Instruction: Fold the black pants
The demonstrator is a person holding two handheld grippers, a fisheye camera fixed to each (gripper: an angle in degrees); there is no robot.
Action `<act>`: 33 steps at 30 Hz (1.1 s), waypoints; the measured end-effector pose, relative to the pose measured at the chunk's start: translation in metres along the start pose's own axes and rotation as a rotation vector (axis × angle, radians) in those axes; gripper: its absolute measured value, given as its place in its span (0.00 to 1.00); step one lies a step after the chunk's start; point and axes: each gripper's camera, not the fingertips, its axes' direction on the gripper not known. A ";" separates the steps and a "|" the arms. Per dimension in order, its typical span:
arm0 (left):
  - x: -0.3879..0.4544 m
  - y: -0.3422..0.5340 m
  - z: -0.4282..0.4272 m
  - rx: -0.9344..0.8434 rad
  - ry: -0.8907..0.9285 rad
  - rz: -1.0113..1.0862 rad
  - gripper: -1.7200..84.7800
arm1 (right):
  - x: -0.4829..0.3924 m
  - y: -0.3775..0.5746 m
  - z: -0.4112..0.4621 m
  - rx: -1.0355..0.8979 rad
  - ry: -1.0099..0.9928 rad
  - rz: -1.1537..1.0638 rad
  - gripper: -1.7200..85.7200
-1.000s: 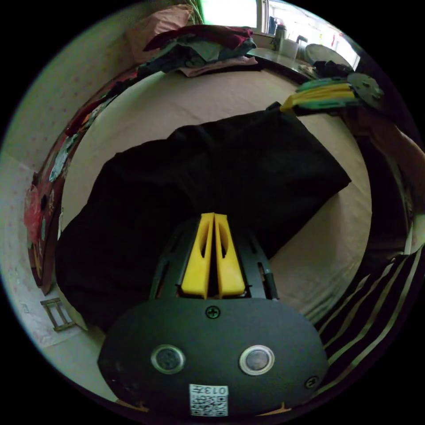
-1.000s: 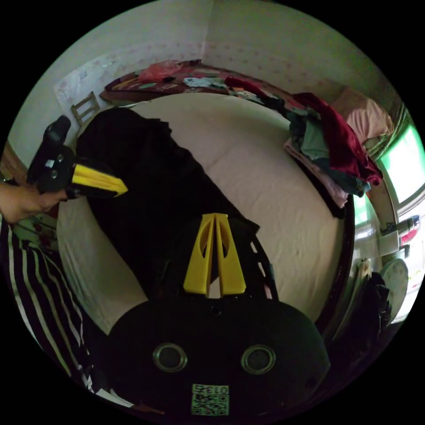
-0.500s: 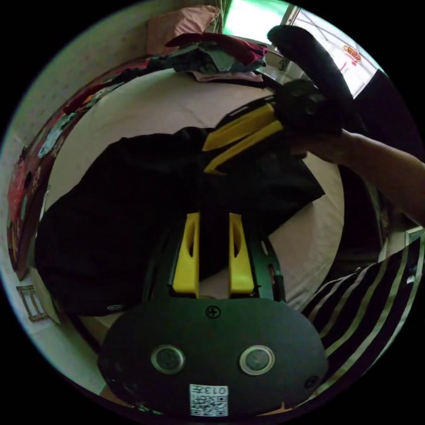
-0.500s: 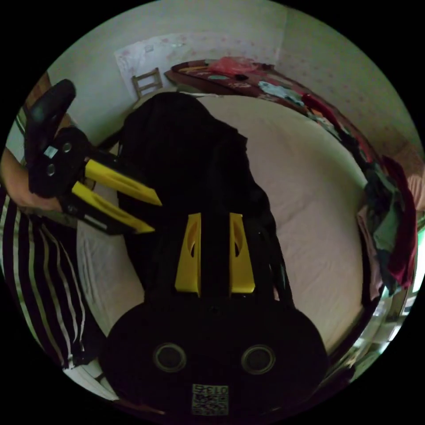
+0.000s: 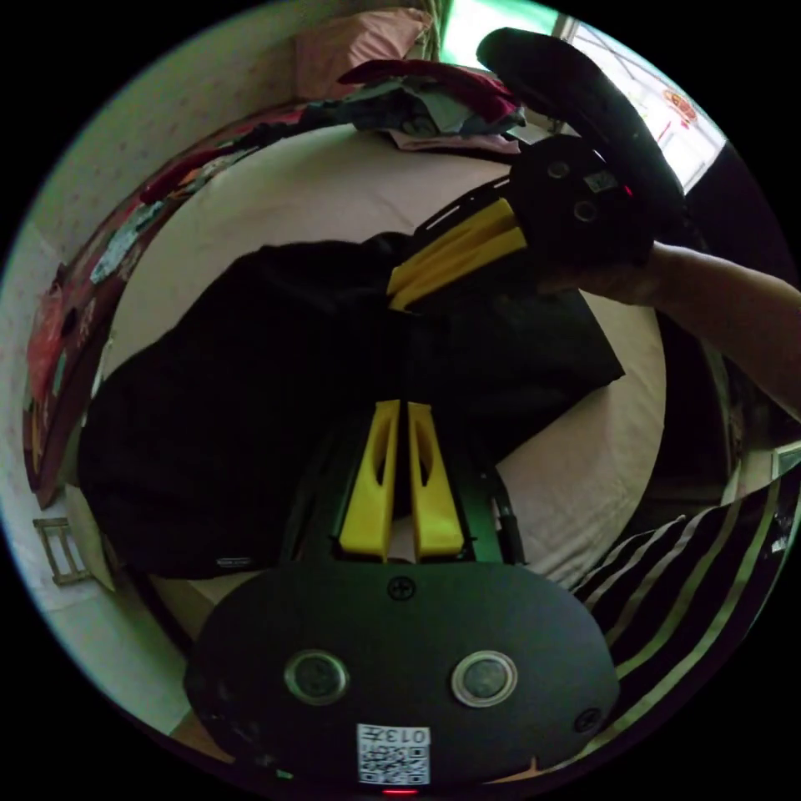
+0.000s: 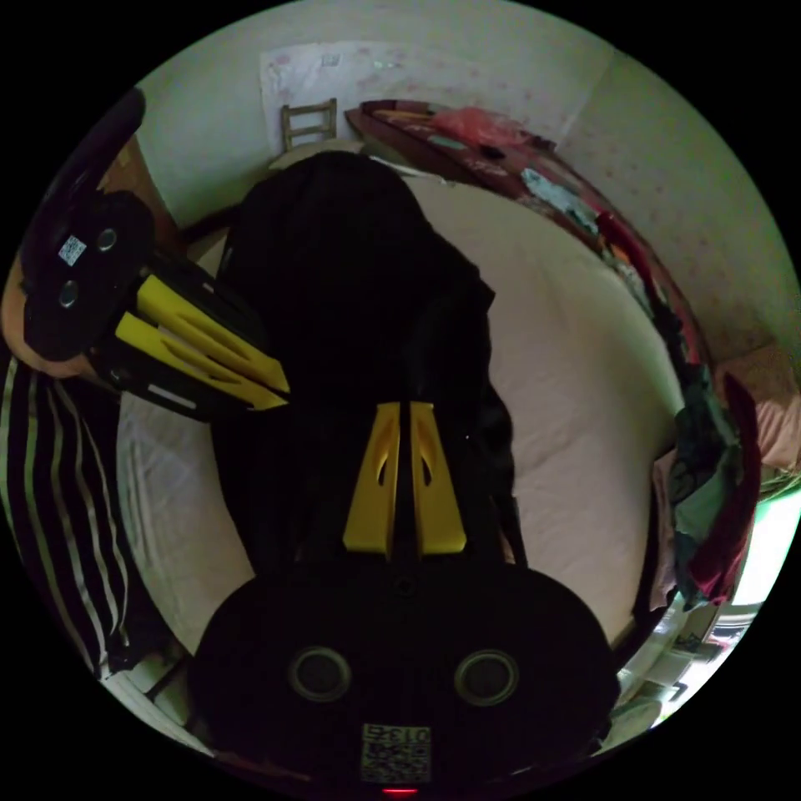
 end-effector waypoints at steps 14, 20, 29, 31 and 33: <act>-0.264 0.223 -0.063 0.268 0.007 -0.785 0.18 | 0.046 -0.158 -0.024 0.194 -0.185 0.009 0.16; -0.329 0.286 -0.041 0.348 0.214 -0.887 0.25 | 0.033 -0.298 0.012 0.151 -0.347 -0.164 0.17; -0.364 0.315 0.003 0.396 0.605 -0.816 0.17 | 0.018 -0.398 0.074 -0.102 -0.456 -0.275 0.17; -0.359 0.316 0.001 0.385 0.570 -0.793 0.13 | 0.016 -0.402 0.080 -0.154 -0.469 -0.278 0.15; -0.349 0.316 -0.003 0.391 0.568 -0.791 0.10 | 0.013 -0.399 0.072 -0.130 -0.452 -0.303 0.11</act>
